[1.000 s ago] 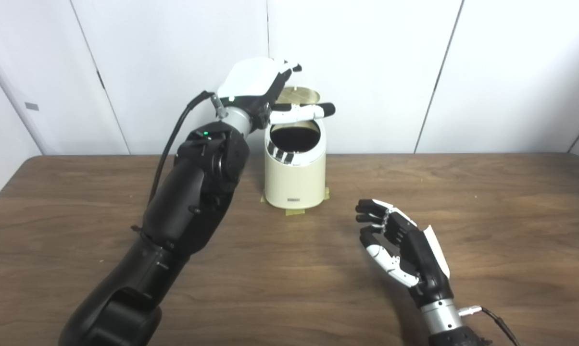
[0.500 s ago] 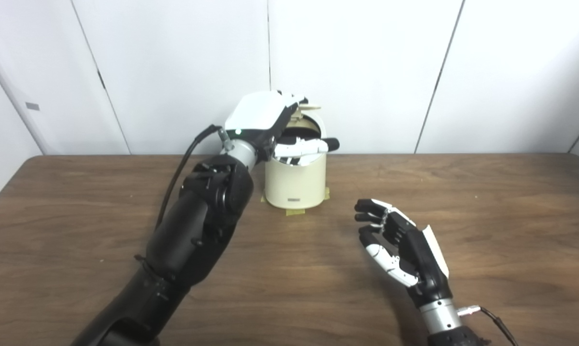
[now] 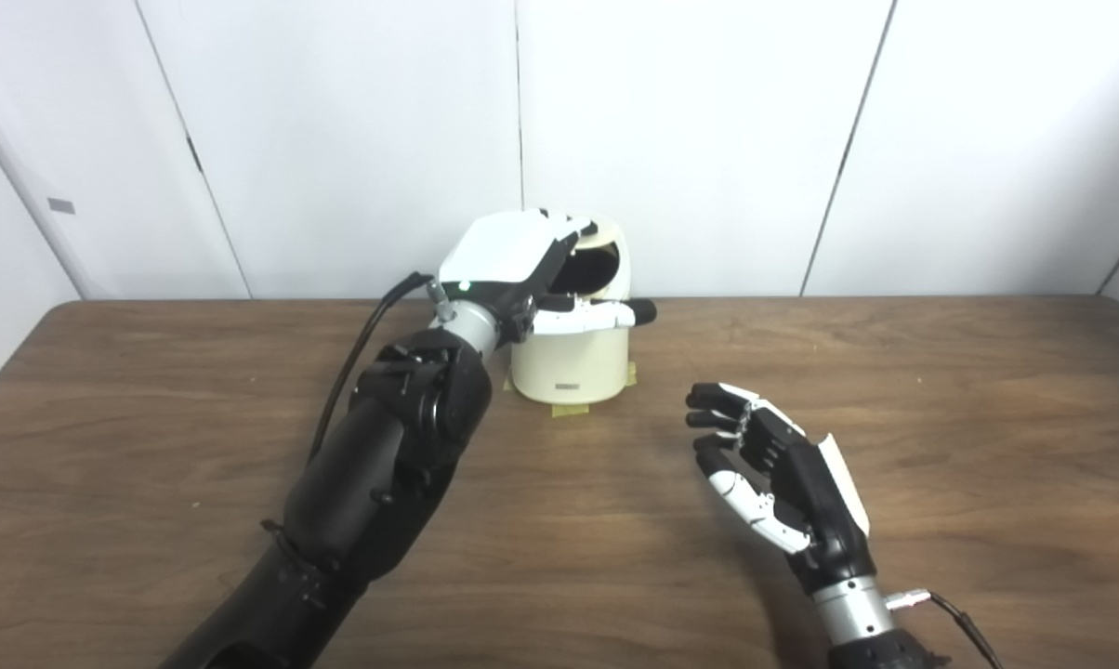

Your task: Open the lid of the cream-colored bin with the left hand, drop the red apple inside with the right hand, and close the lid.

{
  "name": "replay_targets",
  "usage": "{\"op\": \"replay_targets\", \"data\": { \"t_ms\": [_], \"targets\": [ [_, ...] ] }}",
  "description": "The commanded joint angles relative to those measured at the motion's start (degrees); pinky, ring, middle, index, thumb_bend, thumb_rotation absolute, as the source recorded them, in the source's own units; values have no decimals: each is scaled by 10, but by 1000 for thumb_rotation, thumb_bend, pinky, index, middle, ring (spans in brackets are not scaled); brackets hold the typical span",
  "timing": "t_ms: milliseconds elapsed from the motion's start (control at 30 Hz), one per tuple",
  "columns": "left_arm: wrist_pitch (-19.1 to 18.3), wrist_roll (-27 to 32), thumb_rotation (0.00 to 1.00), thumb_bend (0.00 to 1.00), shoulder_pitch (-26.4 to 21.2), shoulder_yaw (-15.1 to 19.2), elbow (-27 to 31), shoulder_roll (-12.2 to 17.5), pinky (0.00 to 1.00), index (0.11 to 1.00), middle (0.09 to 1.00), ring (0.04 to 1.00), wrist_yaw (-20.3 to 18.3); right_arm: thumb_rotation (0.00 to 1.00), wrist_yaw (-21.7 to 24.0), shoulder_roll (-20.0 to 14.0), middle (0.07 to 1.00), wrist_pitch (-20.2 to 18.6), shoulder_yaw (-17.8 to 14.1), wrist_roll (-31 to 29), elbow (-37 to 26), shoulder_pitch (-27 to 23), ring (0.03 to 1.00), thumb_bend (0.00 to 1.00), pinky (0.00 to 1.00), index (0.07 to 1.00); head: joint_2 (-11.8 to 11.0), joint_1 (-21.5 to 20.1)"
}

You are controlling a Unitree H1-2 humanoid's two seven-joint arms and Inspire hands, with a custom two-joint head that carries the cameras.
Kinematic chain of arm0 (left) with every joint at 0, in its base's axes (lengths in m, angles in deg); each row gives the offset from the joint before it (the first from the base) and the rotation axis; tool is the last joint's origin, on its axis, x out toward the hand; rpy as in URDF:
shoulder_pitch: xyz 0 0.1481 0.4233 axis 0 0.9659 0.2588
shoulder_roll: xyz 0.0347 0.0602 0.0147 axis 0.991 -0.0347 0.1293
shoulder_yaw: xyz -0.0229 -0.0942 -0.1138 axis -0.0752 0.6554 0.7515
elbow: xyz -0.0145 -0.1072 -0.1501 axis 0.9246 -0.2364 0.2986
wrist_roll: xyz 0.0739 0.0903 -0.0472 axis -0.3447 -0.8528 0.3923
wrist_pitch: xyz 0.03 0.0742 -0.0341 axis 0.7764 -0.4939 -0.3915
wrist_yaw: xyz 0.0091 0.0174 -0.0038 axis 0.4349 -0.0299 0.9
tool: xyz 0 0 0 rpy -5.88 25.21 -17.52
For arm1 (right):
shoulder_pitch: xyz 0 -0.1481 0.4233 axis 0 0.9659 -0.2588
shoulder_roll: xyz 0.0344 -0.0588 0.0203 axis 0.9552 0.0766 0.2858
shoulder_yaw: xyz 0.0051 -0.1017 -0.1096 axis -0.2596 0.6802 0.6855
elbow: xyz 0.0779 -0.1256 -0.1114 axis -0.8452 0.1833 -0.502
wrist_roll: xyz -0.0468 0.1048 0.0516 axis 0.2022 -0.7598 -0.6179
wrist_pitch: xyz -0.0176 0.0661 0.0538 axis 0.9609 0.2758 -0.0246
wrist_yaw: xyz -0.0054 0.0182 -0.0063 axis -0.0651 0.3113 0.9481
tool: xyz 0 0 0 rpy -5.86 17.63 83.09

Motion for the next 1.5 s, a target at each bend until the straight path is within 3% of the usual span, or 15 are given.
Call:
{"op": "replay_targets", "data": {
  "t_ms": [0,133,533,900,1233,1467],
  "targets": [
    [0,-13,1000,884,-9,1,10,-1,1000,918,949,1000,7,490,-2,0,748,8,-3,3,-19,-18,718,251,617,734,0,0],
    [0,-21,1000,881,0,-2,4,-2,1000,909,931,1000,9,498,0,0,750,9,-4,0,-21,-17,720,260,620,735,3,0],
    [26,-116,977,860,1,-63,-14,5,1000,905,933,1000,-24,510,7,1,755,-2,-1,-10,-22,-16,721,261,616,737,4,-5],
    [47,-118,961,865,14,-48,-63,-4,1000,876,900,996,13,524,8,3,755,-22,-2,-13,-34,-14,724,272,624,738,6,-6],
    [66,-105,971,839,27,-30,-49,-4,1000,899,917,989,43,524,10,1,750,-25,-2,-12,-35,-14,716,276,618,737,7,-5],
    [57,-27,1000,588,24,36,7,-30,970,941,960,993,62,515,17,-1,761,-28,-1,-16,-35,-14,729,275,633,746,8,-5]
  ]
}}
